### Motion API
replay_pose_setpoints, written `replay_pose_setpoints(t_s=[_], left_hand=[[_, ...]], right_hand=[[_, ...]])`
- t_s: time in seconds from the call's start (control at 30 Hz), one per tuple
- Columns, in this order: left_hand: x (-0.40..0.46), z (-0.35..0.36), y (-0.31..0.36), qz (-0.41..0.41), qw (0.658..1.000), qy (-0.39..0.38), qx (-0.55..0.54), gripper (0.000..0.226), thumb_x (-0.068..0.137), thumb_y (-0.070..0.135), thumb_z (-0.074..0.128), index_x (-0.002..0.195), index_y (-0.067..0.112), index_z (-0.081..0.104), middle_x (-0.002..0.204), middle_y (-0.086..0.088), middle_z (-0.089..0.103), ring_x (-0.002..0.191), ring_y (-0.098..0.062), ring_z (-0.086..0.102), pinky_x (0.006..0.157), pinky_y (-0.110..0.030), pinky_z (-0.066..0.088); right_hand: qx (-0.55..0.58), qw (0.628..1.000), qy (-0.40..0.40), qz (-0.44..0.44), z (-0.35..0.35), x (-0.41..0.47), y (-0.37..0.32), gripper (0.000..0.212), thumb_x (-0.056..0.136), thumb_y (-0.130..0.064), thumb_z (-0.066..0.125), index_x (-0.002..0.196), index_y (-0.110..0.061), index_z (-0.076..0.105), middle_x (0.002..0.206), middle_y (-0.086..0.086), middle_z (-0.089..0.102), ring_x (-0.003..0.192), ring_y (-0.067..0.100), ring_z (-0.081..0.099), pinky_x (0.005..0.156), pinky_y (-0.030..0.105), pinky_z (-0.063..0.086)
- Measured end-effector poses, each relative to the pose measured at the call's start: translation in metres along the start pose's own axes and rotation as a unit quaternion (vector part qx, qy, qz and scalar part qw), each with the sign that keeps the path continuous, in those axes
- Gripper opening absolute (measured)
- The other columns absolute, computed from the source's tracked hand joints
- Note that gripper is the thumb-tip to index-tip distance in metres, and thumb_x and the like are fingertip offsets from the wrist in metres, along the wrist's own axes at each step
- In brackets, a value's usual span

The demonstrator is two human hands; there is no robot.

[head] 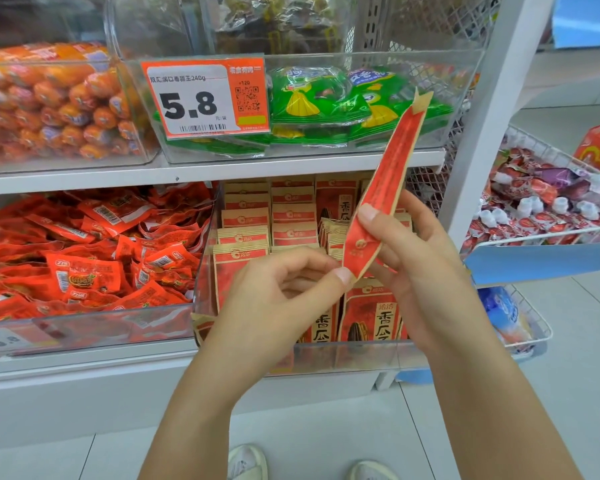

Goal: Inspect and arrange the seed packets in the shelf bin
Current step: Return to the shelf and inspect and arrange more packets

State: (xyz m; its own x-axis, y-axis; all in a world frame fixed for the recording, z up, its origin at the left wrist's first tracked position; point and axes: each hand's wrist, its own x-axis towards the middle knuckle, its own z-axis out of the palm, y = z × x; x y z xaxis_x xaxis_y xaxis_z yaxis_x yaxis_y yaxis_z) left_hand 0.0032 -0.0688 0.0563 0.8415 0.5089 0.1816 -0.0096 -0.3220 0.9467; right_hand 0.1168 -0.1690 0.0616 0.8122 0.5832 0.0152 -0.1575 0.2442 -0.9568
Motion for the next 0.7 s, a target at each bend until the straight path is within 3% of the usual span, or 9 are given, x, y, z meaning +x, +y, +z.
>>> replay_pose_setpoints(t_s=[0.1,0.23,0.33,0.5,0.6,0.7], left_hand=[[0.0,-0.001,0.002,0.019,1.0,0.012,0.021,0.019,0.086,0.017,0.066,0.074,0.028,0.075,0.077,0.014,0.073,0.075,0.0,0.068,0.07,-0.01,0.05],[0.0,-0.002,0.001,0.037,0.998,0.03,0.029,0.023,0.091,0.013,0.063,0.075,0.025,0.075,0.074,0.016,0.073,0.073,0.004,0.066,0.068,-0.007,0.046],[0.001,-0.001,-0.001,0.048,0.998,0.025,0.034,0.021,0.094,0.015,0.06,0.082,0.024,0.075,0.079,0.015,0.073,0.079,0.001,0.067,0.072,-0.01,0.048],[0.001,-0.005,-0.001,0.056,0.997,0.042,0.018,0.022,0.096,0.015,0.056,0.084,0.024,0.073,0.081,0.012,0.073,0.078,0.003,0.065,0.073,-0.011,0.047],[-0.001,-0.017,-0.001,0.061,0.996,0.057,-0.01,0.018,0.093,0.02,0.056,0.089,0.019,0.074,0.087,0.008,0.075,0.082,-0.001,0.068,0.073,-0.011,0.048],[-0.004,-0.033,-0.005,0.028,0.998,0.051,-0.033,0.022,0.086,0.031,0.056,0.091,0.02,0.075,0.092,0.005,0.077,0.091,-0.011,0.071,0.082,-0.021,0.053]], right_hand=[[-0.009,1.0,0.012,0.001,0.002,-0.001,0.001,0.101,0.062,-0.034,0.086,0.148,-0.029,0.033,0.118,0.004,0.066,0.099,0.011,0.069,0.09,0.036,0.054],[0.022,1.0,0.004,0.01,0.003,-0.002,-0.001,0.095,0.064,-0.031,0.085,0.146,-0.024,0.037,0.104,-0.002,0.07,0.081,0.008,0.071,0.08,0.033,0.052],[0.03,1.0,-0.003,0.006,0.003,-0.001,-0.001,0.091,0.066,-0.033,0.085,0.145,-0.023,0.04,0.102,-0.003,0.069,0.082,0.009,0.071,0.081,0.033,0.052],[0.023,0.999,0.023,-0.011,0.003,0.001,0.002,0.092,0.069,-0.057,0.08,0.145,-0.023,0.042,0.118,-0.003,0.071,0.108,0.01,0.067,0.097,0.036,0.05],[0.012,1.0,0.003,0.004,-0.001,0.003,-0.001,0.077,0.075,-0.053,0.074,0.14,-0.019,0.051,0.124,-0.001,0.068,0.102,0.006,0.067,0.083,0.028,0.051],[0.014,0.998,-0.054,0.013,-0.005,0.006,-0.001,0.052,0.075,-0.031,0.071,0.124,-0.016,0.064,0.101,-0.003,0.075,0.077,0.003,0.066,0.062,0.018,0.046]])
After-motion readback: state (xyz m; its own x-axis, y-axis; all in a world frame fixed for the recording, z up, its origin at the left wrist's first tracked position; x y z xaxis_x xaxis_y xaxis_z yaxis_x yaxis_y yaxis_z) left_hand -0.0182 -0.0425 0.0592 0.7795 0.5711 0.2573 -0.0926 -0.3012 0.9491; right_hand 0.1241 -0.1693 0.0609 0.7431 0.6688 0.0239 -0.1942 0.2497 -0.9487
